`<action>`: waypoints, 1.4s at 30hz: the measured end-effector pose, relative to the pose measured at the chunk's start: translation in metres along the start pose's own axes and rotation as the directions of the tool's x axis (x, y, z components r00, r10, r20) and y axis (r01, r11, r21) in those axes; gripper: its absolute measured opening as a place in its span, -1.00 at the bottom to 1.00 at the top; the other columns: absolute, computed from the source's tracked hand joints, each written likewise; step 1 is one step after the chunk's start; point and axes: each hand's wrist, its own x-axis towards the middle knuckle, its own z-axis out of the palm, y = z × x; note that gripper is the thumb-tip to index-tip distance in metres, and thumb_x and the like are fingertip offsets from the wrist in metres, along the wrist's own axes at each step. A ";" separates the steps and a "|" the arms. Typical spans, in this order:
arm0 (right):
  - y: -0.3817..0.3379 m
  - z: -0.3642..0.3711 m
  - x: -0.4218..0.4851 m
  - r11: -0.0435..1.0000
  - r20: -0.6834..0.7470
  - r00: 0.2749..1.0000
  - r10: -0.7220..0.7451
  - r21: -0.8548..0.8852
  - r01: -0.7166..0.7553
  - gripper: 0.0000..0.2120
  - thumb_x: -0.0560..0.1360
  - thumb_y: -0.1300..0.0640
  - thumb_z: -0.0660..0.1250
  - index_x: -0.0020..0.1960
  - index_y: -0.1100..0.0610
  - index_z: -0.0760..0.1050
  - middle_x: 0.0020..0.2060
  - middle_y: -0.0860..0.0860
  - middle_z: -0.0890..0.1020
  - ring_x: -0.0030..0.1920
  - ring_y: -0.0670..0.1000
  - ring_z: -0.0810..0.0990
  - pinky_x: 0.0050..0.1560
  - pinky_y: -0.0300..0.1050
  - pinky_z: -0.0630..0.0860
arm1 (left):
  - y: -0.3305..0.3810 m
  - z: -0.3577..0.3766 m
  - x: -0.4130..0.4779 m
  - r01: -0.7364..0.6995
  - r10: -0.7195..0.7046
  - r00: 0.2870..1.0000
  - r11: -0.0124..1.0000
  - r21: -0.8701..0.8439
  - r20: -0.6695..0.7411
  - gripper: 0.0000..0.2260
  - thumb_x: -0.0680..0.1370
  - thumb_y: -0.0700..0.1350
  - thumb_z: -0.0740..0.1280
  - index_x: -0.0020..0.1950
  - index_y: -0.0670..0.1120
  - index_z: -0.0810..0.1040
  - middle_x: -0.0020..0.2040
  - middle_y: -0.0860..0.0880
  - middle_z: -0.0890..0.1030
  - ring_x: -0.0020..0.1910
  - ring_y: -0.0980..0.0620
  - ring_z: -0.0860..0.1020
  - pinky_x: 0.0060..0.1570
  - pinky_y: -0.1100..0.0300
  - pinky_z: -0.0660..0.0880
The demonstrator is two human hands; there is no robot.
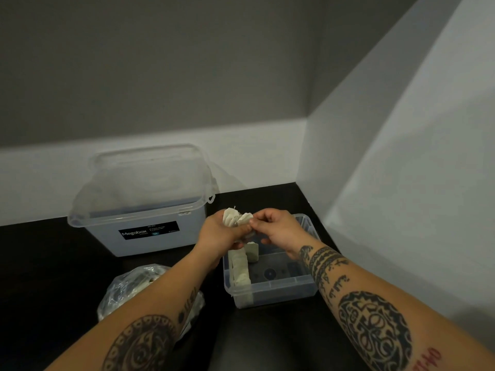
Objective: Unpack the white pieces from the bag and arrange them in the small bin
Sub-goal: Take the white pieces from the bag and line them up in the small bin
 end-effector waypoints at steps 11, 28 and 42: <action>0.010 -0.002 0.004 0.995 -0.060 0.998 0.029 -0.090 -0.034 -0.88 0.59 0.11 0.39 0.13 0.05 0.60 -0.02 0.00 0.71 -0.01 -0.02 0.69 -0.16 -0.21 0.57 | -0.005 0.002 0.009 -0.033 0.041 0.997 0.992 0.121 -0.065 -0.80 0.54 -0.15 0.51 0.12 -0.04 0.59 -0.02 -0.10 0.66 -0.11 -0.02 0.68 -0.33 0.23 0.58; 0.067 0.030 0.055 0.785 -0.183 0.803 0.567 -0.178 -0.594 -0.78 0.52 0.22 0.47 0.15 0.19 0.60 -0.04 0.12 0.68 -0.05 0.06 0.69 0.06 -0.04 0.68 | -0.040 -0.013 0.026 0.071 0.045 0.974 0.870 0.487 -0.223 -0.73 0.59 0.02 0.44 0.25 0.00 0.52 0.00 0.03 0.58 -0.05 0.08 0.53 -0.21 0.28 0.40; 0.070 0.035 0.063 0.753 -0.226 0.725 0.650 0.063 -0.655 -0.83 0.47 0.37 0.47 0.03 0.28 0.57 -0.04 0.19 0.64 -0.08 0.11 0.66 0.03 0.00 0.70 | -0.039 -0.012 0.028 0.082 0.038 0.974 0.859 0.505 -0.222 -0.67 0.59 0.02 0.43 0.32 0.00 0.50 0.03 0.06 0.55 -0.02 0.08 0.52 -0.10 0.23 0.43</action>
